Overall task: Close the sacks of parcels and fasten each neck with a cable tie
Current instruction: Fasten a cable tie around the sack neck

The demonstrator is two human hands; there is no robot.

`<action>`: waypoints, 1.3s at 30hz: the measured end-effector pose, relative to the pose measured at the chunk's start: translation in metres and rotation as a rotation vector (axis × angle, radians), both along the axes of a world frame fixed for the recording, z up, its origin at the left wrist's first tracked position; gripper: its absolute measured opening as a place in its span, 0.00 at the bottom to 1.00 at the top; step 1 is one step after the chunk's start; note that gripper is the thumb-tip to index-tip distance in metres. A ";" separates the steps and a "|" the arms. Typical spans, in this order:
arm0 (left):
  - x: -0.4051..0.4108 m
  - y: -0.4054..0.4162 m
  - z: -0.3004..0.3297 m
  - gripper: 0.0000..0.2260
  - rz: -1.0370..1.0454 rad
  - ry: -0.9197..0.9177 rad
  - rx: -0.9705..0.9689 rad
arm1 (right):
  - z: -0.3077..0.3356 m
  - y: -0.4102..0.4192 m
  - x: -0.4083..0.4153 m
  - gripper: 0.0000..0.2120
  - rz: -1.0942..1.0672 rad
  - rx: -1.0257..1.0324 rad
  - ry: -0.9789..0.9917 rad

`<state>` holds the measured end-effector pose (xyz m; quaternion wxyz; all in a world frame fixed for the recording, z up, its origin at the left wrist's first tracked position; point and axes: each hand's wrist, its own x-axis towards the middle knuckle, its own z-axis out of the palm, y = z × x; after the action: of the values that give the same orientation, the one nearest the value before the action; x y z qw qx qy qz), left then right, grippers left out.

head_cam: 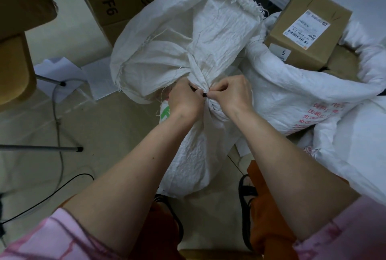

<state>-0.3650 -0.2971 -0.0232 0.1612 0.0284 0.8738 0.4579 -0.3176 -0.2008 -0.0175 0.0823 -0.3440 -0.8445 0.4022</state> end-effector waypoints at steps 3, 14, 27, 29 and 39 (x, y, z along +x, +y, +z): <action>-0.004 0.001 0.000 0.08 -0.044 0.002 -0.068 | -0.003 0.001 -0.002 0.06 -0.031 -0.106 0.022; -0.013 -0.002 0.002 0.15 0.004 -0.127 -0.062 | -0.015 -0.010 -0.005 0.07 0.016 -0.068 0.087; -0.022 -0.005 -0.001 0.09 -0.073 -0.125 -0.027 | -0.023 -0.016 -0.007 0.09 0.199 0.243 0.020; -0.023 -0.004 -0.002 0.09 -0.082 -0.111 -0.028 | -0.023 -0.017 -0.006 0.09 0.225 0.394 -0.027; -0.024 -0.008 0.004 0.05 -0.301 -0.042 -0.015 | -0.027 -0.013 -0.009 0.05 0.235 0.693 -0.032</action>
<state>-0.3895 -0.3053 -0.0196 0.2464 0.1485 0.8595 0.4224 -0.3263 -0.2134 -0.0450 0.1341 -0.2023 -0.9656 0.0936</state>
